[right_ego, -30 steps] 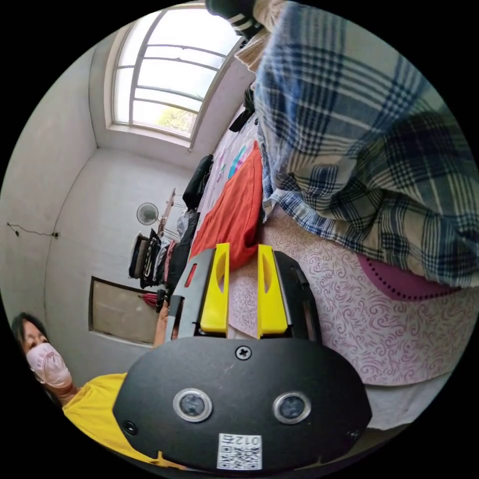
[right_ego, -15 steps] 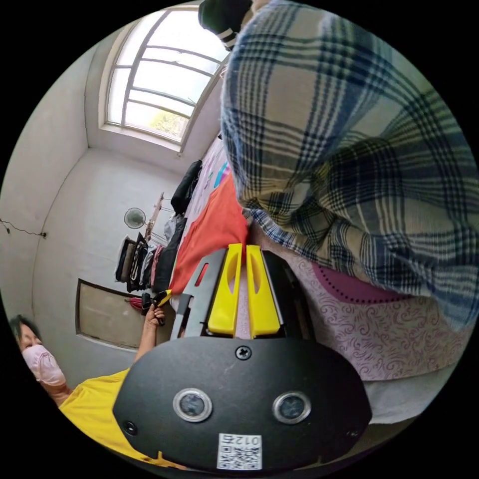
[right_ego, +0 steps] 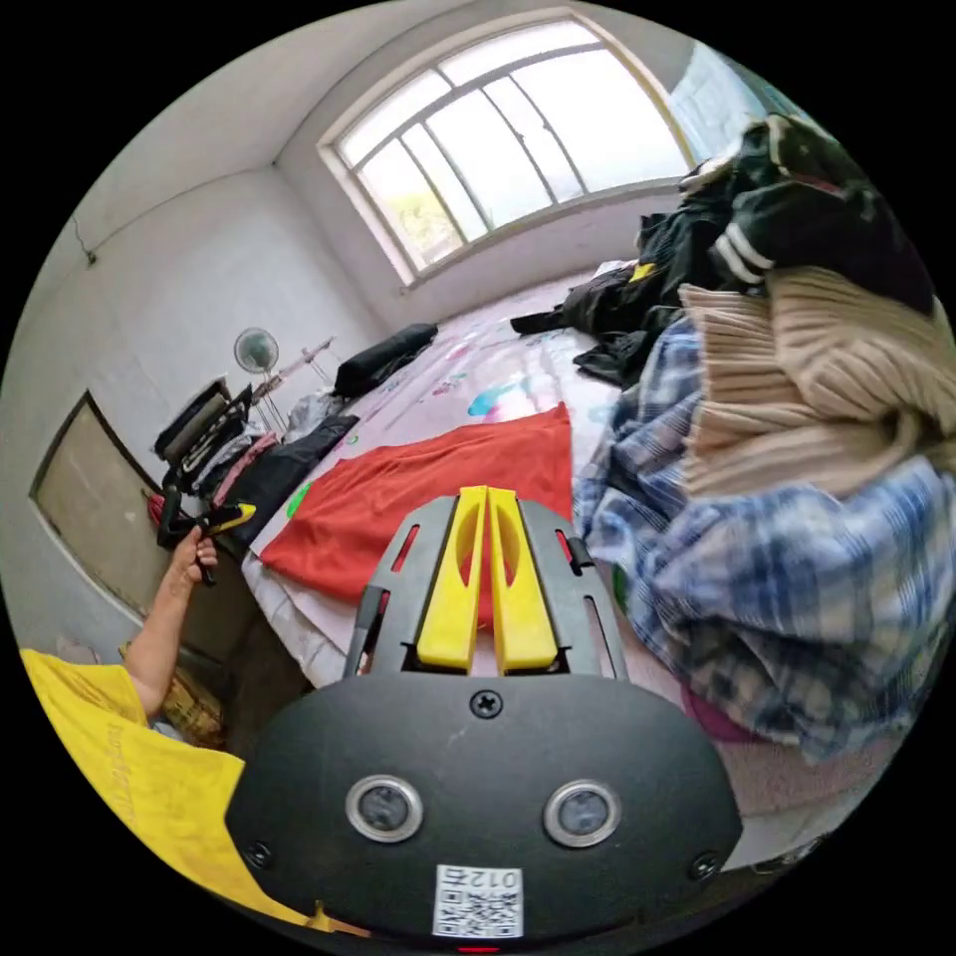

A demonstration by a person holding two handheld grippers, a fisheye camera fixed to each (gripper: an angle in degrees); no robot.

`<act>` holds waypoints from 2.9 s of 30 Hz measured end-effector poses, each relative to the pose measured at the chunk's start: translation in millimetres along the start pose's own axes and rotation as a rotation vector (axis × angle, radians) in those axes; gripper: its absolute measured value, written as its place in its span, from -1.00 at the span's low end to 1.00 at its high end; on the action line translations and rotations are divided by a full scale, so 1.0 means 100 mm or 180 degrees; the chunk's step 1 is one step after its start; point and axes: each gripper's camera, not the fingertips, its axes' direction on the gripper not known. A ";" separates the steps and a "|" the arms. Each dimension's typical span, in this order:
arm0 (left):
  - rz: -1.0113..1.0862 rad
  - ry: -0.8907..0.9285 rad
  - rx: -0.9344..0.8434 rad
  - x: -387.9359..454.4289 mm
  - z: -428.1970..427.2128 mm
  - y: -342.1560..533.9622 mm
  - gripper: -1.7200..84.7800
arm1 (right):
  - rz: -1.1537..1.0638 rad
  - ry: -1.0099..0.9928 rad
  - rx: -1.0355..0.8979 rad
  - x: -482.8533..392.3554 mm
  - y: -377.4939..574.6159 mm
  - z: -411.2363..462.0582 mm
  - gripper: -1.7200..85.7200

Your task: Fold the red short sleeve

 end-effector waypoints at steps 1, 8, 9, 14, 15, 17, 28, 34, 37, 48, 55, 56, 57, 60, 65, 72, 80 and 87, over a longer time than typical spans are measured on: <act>0.0172 -0.0095 -0.0093 0.26 0.16 -0.16 -0.95 | -0.0075 0.0136 -0.0130 -0.13 -0.11 0.22 -0.94; 0.0346 -0.0811 -0.0466 0.93 0.83 -0.56 -0.96 | -0.0702 0.1527 -0.0769 -0.77 -0.19 1.14 -0.94; 0.0344 -0.0960 -0.0530 0.96 0.88 -0.56 -0.96 | -0.0689 0.1591 -0.0844 -0.79 -0.19 1.19 -0.94; 0.0365 -0.1149 -0.0409 0.96 0.80 -0.47 -0.96 | -0.0513 0.1479 -0.1054 -0.83 -0.22 1.30 -0.95; 0.0291 -0.1060 -0.0363 0.94 0.76 -0.47 -0.96 | -0.0467 0.1411 -0.1046 -0.82 -0.22 1.29 -0.95; 0.0210 -0.0902 -0.0340 0.92 0.71 -0.48 -0.96 | -0.0228 0.1095 -0.1021 -0.71 -0.25 1.23 -0.95; 0.0577 -0.1307 -0.0036 2.00 0.68 -1.00 -0.96 | -0.0276 0.1181 -0.1033 -0.94 -0.17 1.29 -0.96; 0.0392 -0.1711 -0.0555 1.80 1.01 -1.21 -0.96 | -0.0120 0.0985 -0.1023 -0.91 -0.14 1.25 -0.96; 0.0238 -0.1383 -0.0517 1.62 0.84 -1.26 -0.96 | -0.0080 0.0929 -0.1021 -0.91 -0.11 1.23 -0.96; 0.1225 -0.0431 -0.0466 2.89 0.54 -0.49 -0.96 | -0.0086 0.0935 -0.1024 -1.01 0.00 1.20 -0.96; 0.1216 -0.0636 -0.0617 2.96 0.60 -0.14 -0.96 | -0.0140 0.1004 -0.1025 -1.10 0.09 1.17 -0.96; 0.1170 -0.0596 -0.0626 2.93 0.58 -0.14 -0.96 | -0.0161 0.1019 -0.1031 -1.12 0.11 1.16 -0.95; 0.1081 -0.0534 -0.0652 2.89 0.53 -0.15 -0.96 | -0.0175 0.1005 -0.1032 -1.13 0.11 1.15 -0.95; 0.0998 -0.0513 -0.0455 2.97 0.28 -0.10 -0.96 | -0.0316 0.1157 -0.0898 -1.30 0.17 1.00 -0.95; 0.1489 -0.0174 -0.0427 3.57 0.26 0.03 -0.95 | -0.1210 0.0231 -0.0847 -2.31 0.54 0.85 -0.95; 0.1872 -0.0384 -0.0685 4.02 0.47 0.30 -0.95 | -0.1550 0.0072 -0.1379 -2.68 1.08 1.13 -0.94; 0.1977 -0.0420 -0.0530 4.08 0.21 0.44 -0.95 | -0.1574 0.0229 -0.1254 -2.63 1.22 0.94 -0.94; 0.1475 -0.0557 -0.0601 3.71 -0.02 0.35 -0.95 | -0.1182 0.0484 -0.1221 -2.12 1.21 0.78 -0.94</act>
